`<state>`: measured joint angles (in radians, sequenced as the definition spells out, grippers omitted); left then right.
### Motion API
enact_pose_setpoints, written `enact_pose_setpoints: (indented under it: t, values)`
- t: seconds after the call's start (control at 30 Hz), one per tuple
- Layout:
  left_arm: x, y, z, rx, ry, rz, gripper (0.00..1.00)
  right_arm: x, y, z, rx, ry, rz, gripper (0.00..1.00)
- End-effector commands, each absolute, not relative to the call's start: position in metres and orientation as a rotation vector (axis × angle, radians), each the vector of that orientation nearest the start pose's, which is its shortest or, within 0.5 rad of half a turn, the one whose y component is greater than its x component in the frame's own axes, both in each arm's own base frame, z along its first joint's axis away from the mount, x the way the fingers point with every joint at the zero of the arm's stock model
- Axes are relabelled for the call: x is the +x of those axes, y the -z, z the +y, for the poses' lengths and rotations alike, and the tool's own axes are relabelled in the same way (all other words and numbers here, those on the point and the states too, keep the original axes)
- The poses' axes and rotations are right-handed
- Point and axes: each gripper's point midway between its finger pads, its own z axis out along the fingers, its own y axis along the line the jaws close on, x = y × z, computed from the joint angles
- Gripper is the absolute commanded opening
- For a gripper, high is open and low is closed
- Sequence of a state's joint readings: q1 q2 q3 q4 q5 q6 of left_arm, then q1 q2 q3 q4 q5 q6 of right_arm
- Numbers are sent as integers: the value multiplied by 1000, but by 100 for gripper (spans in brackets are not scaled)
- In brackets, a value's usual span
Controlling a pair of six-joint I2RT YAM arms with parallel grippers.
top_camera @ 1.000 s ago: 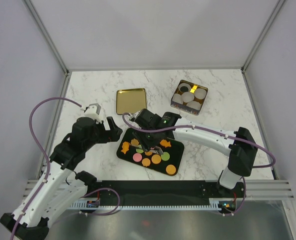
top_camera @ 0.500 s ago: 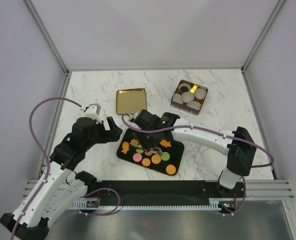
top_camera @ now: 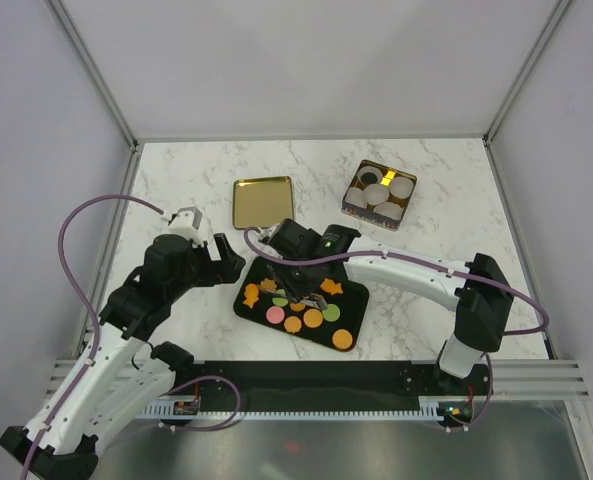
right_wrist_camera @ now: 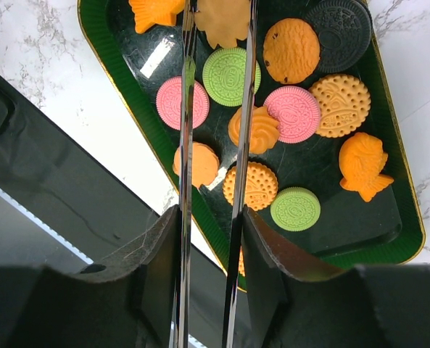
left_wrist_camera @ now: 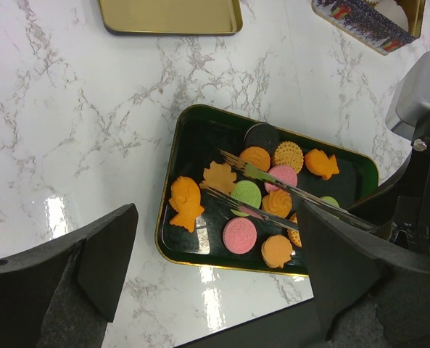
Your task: Pack the cookies
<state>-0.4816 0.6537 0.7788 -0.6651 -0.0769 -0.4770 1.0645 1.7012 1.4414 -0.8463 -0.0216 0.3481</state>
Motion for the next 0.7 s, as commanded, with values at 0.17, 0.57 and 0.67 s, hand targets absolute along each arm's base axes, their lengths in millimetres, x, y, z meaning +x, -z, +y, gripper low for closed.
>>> enact_pose_setpoints:
  t: [0.17, 0.57, 0.67]
  values:
    - [213, -213, -115, -27, 481, 2118, 99, 194, -167, 339, -848, -515, 2521, 40]
    - [210, -220, -115, -24, 496, 2098, 99, 229, -199, 312, -666, -568, 2487, 40]
    - [210, -220, -114, -27, 495, 2094, 99, 244, -205, 302, -606, -568, 2481, 40]
